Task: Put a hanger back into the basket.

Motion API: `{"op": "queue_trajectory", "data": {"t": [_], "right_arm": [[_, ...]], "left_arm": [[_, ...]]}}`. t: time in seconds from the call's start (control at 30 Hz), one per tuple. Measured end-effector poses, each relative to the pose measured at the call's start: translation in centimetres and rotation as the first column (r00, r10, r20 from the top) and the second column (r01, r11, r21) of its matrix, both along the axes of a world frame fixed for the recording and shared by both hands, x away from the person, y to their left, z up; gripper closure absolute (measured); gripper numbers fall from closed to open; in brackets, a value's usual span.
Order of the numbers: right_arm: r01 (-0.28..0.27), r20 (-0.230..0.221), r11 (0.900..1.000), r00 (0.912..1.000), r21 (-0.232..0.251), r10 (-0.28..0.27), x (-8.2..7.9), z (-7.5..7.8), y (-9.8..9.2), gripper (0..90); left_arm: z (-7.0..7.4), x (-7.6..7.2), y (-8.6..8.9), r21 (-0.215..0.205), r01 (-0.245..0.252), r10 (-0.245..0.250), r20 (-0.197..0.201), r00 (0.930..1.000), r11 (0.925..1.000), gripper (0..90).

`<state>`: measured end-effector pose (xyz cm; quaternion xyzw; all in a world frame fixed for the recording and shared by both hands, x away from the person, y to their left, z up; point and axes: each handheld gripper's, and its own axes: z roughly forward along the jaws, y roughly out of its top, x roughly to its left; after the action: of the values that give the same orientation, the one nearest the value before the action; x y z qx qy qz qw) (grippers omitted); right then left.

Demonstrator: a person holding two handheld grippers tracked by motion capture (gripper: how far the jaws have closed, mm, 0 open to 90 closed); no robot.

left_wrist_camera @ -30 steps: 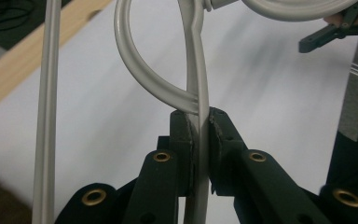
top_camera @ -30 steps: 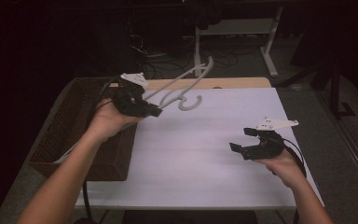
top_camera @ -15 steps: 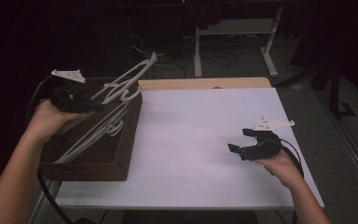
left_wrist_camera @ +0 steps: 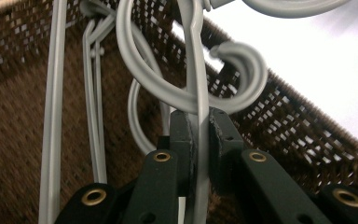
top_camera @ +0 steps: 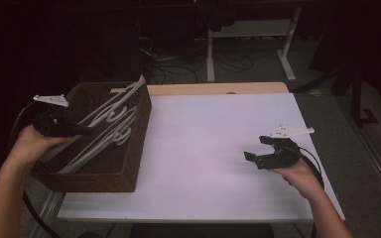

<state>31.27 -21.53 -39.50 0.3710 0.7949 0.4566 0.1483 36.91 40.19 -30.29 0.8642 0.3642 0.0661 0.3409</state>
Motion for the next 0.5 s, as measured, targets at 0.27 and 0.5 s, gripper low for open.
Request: {"op": "queue_trajectory", "data": {"t": [0.27, 0.5], "right_arm": [[0.007, -0.001, 1.0, 1.0, -0.008, -0.007, 0.0, 0.0, -0.1, 14.7], [0.012, 0.004, 1.0, 0.9999, -0.006, -0.012, 0.0, 0.1, -0.2, 14.9]], "left_arm": [[-1.0, -0.3, 0.5, -0.056, 0.018, -0.02, -0.028, 0.9994, 0.9983, 82.1], [-1.9, -0.3, 1.0, -0.07, -0.013, 0.007, -0.085, 0.9963, 0.9974, 81.9]]}}
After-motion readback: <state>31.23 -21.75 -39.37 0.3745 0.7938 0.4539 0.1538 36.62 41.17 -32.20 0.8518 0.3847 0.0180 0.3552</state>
